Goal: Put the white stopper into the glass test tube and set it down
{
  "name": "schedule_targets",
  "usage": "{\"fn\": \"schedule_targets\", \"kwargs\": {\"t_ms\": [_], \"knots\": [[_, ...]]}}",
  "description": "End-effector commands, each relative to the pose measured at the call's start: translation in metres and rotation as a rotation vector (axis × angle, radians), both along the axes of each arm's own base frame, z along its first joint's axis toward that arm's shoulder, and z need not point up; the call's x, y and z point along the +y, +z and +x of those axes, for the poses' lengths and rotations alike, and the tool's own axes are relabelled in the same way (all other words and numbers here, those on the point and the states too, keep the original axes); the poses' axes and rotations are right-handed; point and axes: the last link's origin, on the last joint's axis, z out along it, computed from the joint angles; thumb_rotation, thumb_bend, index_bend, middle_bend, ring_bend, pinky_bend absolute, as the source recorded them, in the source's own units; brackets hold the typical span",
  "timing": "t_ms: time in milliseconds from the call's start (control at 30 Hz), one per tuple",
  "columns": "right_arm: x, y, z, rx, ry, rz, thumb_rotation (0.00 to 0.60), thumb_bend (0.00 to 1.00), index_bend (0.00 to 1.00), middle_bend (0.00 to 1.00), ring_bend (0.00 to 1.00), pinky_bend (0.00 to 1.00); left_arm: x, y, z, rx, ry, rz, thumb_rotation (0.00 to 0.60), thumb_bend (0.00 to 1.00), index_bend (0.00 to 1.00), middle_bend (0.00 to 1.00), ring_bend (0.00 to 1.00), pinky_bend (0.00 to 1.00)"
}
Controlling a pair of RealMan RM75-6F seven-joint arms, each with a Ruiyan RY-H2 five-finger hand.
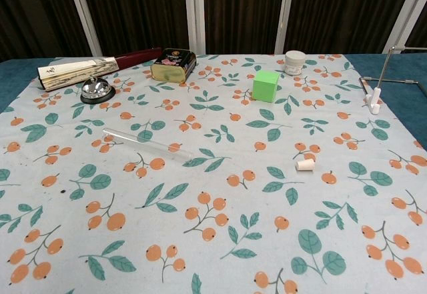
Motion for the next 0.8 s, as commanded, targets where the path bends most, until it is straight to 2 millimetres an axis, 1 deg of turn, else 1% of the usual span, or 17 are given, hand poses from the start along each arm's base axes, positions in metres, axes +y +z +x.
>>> {"fn": "schedule_targets", "kwargs": {"t_ms": [33,300,367,433,500,567,600,667,700,800], "knots": [[0.0,0.0,0.0,0.002,0.002,0.001,0.6,0.23,0.0,0.0,0.0,0.0,0.0,-0.002,0.0,0.004,-0.002,-0.009,0.6,0.13,0.01,0.0,0.0,0.0],[0.0,-0.002,0.001,0.007,0.011,0.002,0.6,0.23,0.0,0.0,0.0,0.0,0.005,-0.009,-0.002,0.021,0.013,-0.043,0.6,0.13,0.01,0.0,0.0,0.0],[0.0,-0.002,0.002,0.012,0.016,0.002,0.6,0.23,0.0,0.0,0.0,0.0,0.008,-0.011,-0.001,0.023,0.017,-0.053,0.6,0.13,0.01,0.0,0.0,0.0],[0.0,0.0,0.001,0.011,0.019,-0.002,0.6,0.23,0.0,0.0,0.0,0.0,0.018,-0.013,0.004,0.019,0.015,-0.068,0.6,0.13,0.01,0.0,0.0,0.0],[0.0,0.0,0.0,0.006,0.018,-0.004,0.6,0.23,0.0,0.0,0.0,0.0,0.031,-0.015,0.012,0.053,-0.016,-0.087,0.6,0.14,0.03,0.01,0.0,0.0],[-0.001,0.0,-0.001,0.006,0.016,-0.004,0.6,0.23,0.0,0.0,0.0,0.0,0.049,-0.018,0.025,0.086,-0.065,-0.1,0.6,0.15,0.07,0.04,0.0,0.02],[-0.001,0.0,-0.001,0.007,0.015,-0.004,0.6,0.23,0.0,0.0,0.0,0.0,0.055,-0.02,0.03,0.089,-0.075,-0.108,0.6,0.16,0.08,0.06,0.0,0.02],[-0.001,0.001,-0.003,0.007,0.01,-0.006,0.6,0.23,0.0,0.0,0.0,0.0,0.076,-0.028,0.049,0.099,-0.115,-0.136,0.6,0.16,0.11,0.11,0.02,0.04],[-0.002,0.002,-0.003,0.005,0.009,-0.008,0.6,0.23,0.0,0.0,0.0,0.0,0.082,-0.031,0.054,0.104,-0.124,-0.143,0.6,0.16,0.12,0.13,0.03,0.06],[-0.002,0.005,-0.005,-0.004,0.006,-0.019,0.6,0.23,0.0,0.0,0.0,0.0,0.111,-0.047,0.075,0.151,-0.178,-0.176,0.6,0.17,0.16,0.18,0.07,0.11]]}}
